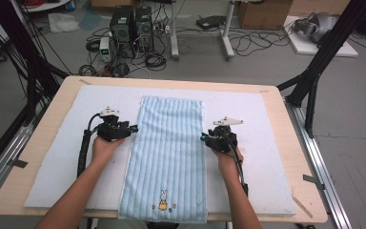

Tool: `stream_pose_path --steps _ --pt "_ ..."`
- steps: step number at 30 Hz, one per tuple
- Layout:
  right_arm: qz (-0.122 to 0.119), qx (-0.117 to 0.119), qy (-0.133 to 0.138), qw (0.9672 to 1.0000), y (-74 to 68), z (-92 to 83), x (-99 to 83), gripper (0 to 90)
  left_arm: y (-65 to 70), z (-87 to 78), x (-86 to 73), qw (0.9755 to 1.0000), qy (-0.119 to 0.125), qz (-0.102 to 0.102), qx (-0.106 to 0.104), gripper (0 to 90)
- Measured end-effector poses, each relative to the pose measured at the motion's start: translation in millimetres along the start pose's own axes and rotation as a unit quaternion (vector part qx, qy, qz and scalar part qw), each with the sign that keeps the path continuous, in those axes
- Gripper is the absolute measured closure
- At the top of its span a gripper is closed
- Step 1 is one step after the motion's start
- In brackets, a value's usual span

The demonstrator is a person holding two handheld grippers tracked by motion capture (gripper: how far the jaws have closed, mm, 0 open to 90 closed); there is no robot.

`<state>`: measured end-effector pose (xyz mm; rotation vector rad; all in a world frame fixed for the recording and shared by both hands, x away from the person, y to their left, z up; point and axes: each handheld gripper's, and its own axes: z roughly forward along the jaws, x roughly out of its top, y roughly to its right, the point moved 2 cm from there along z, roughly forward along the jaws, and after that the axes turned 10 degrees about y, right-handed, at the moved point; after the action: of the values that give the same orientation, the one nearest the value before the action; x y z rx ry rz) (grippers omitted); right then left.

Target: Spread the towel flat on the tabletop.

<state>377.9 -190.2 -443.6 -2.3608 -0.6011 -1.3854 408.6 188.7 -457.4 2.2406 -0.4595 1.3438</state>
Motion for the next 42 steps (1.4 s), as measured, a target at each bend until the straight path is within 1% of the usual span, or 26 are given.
stream_pose_path --steps 1,2,4,6,7,9,10,13,15,16,17,18,19,20,22,23,27,28,30,34,35,36,38,40,41,42 --pt "0.000 0.004 -0.002 1.0000 -2.8 -4.6 -2.6 64.5 2.7 -4.3 -3.1 1.0000 0.003 0.001 -0.005 49.7" --pt "0.000 0.012 -0.005 0.9999 -5.7 -9.1 -5.2 64.5 5.7 -8.9 -5.5 0.9999 -0.003 0.007 -0.009 50.0" --pt "-0.004 0.019 -0.005 0.9998 -12.8 -17.8 -10.8 64.6 11.8 -17.4 -10.1 0.9997 -0.003 0.012 -0.019 52.9" --pt "-0.021 0.019 -0.015 0.9995 -19.6 -24.4 -15.9 65.3 16.9 -25.9 -14.9 0.9995 -0.001 0.014 -0.030 56.9" --pt "-0.024 0.022 -0.019 0.9993 -22.2 -27.3 -18.5 66.0 19.4 -29.5 -17.6 0.9992 -0.004 0.018 -0.035 58.6" --pt "-0.022 0.028 -0.021 0.9991 -26.3 -32.6 -22.6 67.3 23.5 -35.1 -23.5 0.9989 -0.017 0.021 -0.038 61.7" --pt "-0.019 0.032 -0.021 0.9991 -28.3 -34.9 -24.4 68.3 24.9 -37.8 -26.1 0.9987 -0.021 0.020 -0.043 62.3" --pt "-0.027 0.040 -0.027 0.9985 -35.4 -42.0 -30.1 69.2 29.2 -45.8 -33.8 0.9981 -0.027 0.013 -0.053 64.3" --pt "-0.027 0.047 -0.034 0.9980 -39.1 -45.1 -34.9 69.9 31.6 -50.0 -39.6 0.9975 -0.032 0.006 -0.062 66.9" --pt "-0.029 0.049 -0.039 0.9976 -40.9 -45.8 -37.6 70.1 33.2 -52.2 -40.3 0.9975 -0.031 0.010 -0.062 67.5" --pt "-0.034 0.051 -0.045 0.9971 -42.3 -45.6 -40.0 70.8 34.9 -53.3 -41.2 0.9971 -0.036 0.008 -0.067 69.6" --pt "-0.038 0.051 -0.052 0.9966 -43.4 -44.7 -42.3 72.0 37.4 -53.5 -42.9 0.9969 -0.038 0.009 -0.069 73.5" --pt "-0.042 0.050 -0.052 0.9965 -43.7 -43.7 -43.9 73.3 40.3 -54.3 -43.5 0.9970 -0.038 0.022 -0.063 74.1" --pt "-0.038 0.049 -0.052 0.9967 -43.3 -43.7 -43.8 75.3 42.7 -54.4 -44.2 0.9965 -0.043 0.033 -0.063 79.1" --pt "-0.037 0.051 -0.054 0.9966 -41.9 -43.9 -43.7 82.5 45.7 -55.5 -45.4 0.9961 -0.044 0.044 -0.062 87.3" --pt "-0.036 0.058 -0.054 0.9962 -41.7 -44.3 -44.1 85.4 46.5 -56.1 -45.8 0.9962 -0.045 0.043 -0.061 88.0" --pt "-0.042 0.061 -0.060 0.9954 -42.8 -46.3 -43.7 86.7 49.0 -61.8 -48.3 0.9959 -0.049 0.040 -0.064 88.7" --pt "-0.043 0.062 -0.061 0.9953 -42.5 -46.9 -44.1 86.7 49.2 -63.8 -48.8 0.9956 -0.051 0.044 -0.066 88.7" --pt "-0.039 0.066 -0.064 0.9951 -42.2 -48.4 -44.3 86.7 49.7 -66.2 -49.9 0.9956 -0.052 0.040 -0.067 88.7" --pt "-0.048 0.067 -0.071 0.9941 -43.5 -50.9 -43.6 86.1 48.4 -66.9 -50.2 0.9955 -0.051 0.036 -0.072 88.3" --pt "-0.049 0.066 -0.070 0.9942 -43.3 -51.8 -43.5 83.5 47.9 -66.2 -50.1 0.9958 -0.046 0.037 -0.069 87.6" --pt "-0.046 0.063 -0.066 0.9948 -42.6 -52.5 -43.5 77.3 46.9 -65.0 -49.5 0.9963 -0.038 0.038 -0.067 82.4" --pt "-0.036 0.059 -0.042 0.9967 -38.3 -54.2 -42.2 64.9 44.4 -62.2 -46.2 0.9970 -0.025 0.035 -0.064 66.4" --pt "-0.022 0.052 -0.016 0.9983 -33.7 -56.6 -39.0 56.6 41.7 -61.0 -42.2 0.9965 0.001 0.040 -0.074 60.4" --pt "-0.019 0.045 -0.003 0.9988 -31.4 -58.0 -37.3 49.9 40.4 -60.2 -40.1 0.9958 0.017 0.043 -0.079 55.4" --pt "-0.014 0.039 0.008 0.9991 -29.4 -59.6 -35.7 45.4 39.3 -59.3 -38.2 0.9949 0.034 0.047 -0.082 49.8"
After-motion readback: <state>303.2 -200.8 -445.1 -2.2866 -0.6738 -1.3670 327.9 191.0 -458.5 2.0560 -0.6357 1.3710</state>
